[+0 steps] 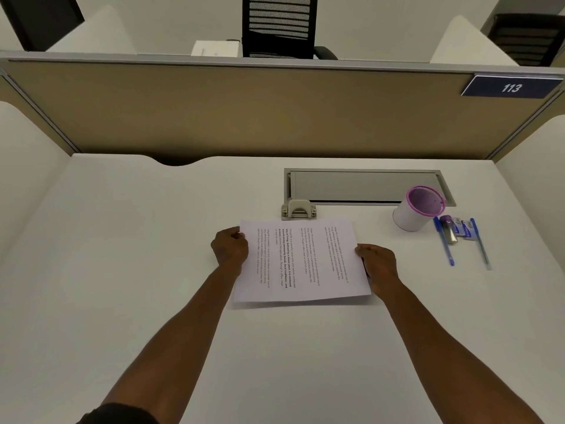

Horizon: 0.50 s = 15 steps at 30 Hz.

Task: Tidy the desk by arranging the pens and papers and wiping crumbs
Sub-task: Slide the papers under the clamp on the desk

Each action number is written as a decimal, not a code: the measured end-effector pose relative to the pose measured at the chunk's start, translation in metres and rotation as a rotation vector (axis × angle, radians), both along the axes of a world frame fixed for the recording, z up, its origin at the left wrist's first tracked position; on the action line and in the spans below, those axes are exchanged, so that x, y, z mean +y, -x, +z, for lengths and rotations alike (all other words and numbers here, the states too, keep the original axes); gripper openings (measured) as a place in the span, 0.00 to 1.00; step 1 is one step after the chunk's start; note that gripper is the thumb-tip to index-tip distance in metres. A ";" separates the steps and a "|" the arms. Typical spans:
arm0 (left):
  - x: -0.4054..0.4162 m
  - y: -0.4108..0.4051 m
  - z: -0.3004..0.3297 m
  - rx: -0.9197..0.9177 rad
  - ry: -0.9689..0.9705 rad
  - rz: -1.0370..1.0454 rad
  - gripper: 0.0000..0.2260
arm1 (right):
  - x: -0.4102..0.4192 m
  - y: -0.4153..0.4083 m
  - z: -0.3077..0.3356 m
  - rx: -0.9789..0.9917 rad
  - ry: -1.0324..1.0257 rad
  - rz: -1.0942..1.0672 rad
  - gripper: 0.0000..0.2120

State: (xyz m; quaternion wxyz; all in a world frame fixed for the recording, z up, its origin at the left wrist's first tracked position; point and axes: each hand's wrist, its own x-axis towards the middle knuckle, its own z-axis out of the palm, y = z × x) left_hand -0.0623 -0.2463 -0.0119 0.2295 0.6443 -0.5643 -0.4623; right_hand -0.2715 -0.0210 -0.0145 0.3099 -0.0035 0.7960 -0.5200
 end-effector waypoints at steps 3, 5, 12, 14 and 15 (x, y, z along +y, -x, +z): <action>-0.002 0.002 0.001 -0.003 0.009 -0.002 0.14 | 0.000 0.000 -0.001 -0.001 -0.001 -0.009 0.04; -0.003 0.002 0.002 -0.007 0.016 -0.005 0.14 | 0.000 0.000 -0.001 -0.001 0.000 -0.007 0.05; -0.006 0.002 -0.001 -0.024 0.004 -0.022 0.14 | -0.004 0.002 0.000 0.009 -0.012 -0.004 0.06; -0.007 0.002 -0.002 -0.020 0.001 -0.024 0.14 | -0.005 0.003 0.000 0.011 -0.012 -0.004 0.06; -0.008 0.003 -0.002 -0.016 0.000 -0.023 0.14 | -0.006 0.004 0.000 0.013 -0.013 -0.002 0.06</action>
